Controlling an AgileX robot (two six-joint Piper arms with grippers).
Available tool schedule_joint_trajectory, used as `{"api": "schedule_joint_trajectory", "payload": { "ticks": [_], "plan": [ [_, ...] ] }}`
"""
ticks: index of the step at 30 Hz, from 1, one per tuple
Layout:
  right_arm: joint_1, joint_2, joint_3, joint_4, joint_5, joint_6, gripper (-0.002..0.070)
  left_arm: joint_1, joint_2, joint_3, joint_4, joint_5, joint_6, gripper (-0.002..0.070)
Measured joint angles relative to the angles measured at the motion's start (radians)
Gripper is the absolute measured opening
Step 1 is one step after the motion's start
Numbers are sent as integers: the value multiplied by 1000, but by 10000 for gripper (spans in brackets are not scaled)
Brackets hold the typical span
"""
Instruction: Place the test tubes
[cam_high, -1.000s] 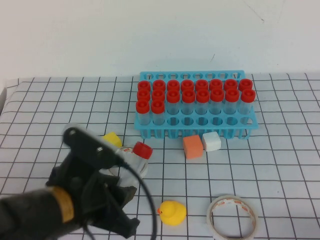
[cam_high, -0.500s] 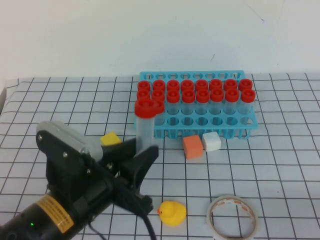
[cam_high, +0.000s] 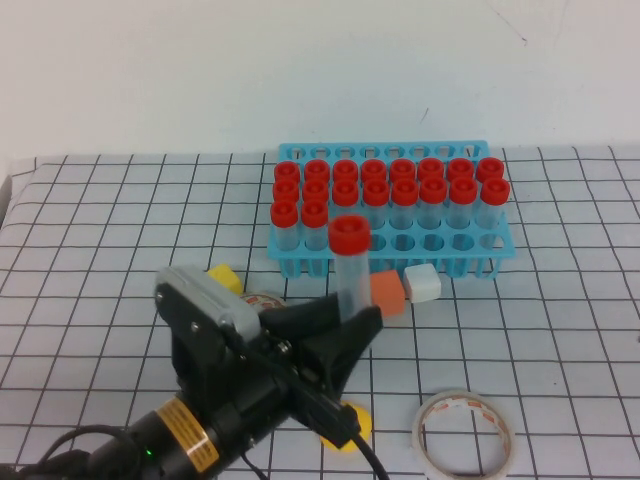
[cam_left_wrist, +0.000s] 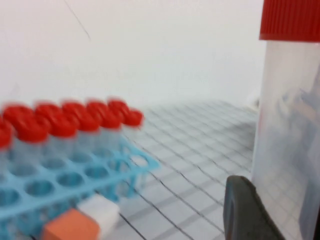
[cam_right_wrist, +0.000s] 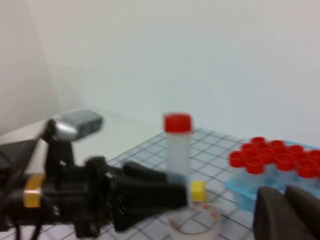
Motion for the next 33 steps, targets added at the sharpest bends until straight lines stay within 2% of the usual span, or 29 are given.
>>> {"api": "schedule_joint_trajectory", "payload": {
  "ticks": [3, 8, 11, 14, 18, 22, 33],
  "plan": [
    [0, 145, -72, 0, 101, -51, 97, 0, 17, 0, 54, -2, -24, 209],
    [7, 358, -192, -2, 304, -77, 332, 0, 19, 0, 109, -4, -28, 209],
    [52, 449, -251, -2, 328, -100, 403, 0, 19, 0, 142, -8, -30, 209],
    [144, 517, -306, -2, 313, -142, 425, 0, 19, 0, 173, -8, -36, 209],
    [293, 600, -375, -2, 154, -165, 432, 0, 19, 0, 176, -8, -39, 209],
    [388, 668, -433, -2, 45, -174, 433, 0, 19, 0, 185, -8, -39, 209],
    [430, 818, -512, 0, 36, -175, 434, 0, 19, 0, 217, -8, -39, 210]
  ]
}}
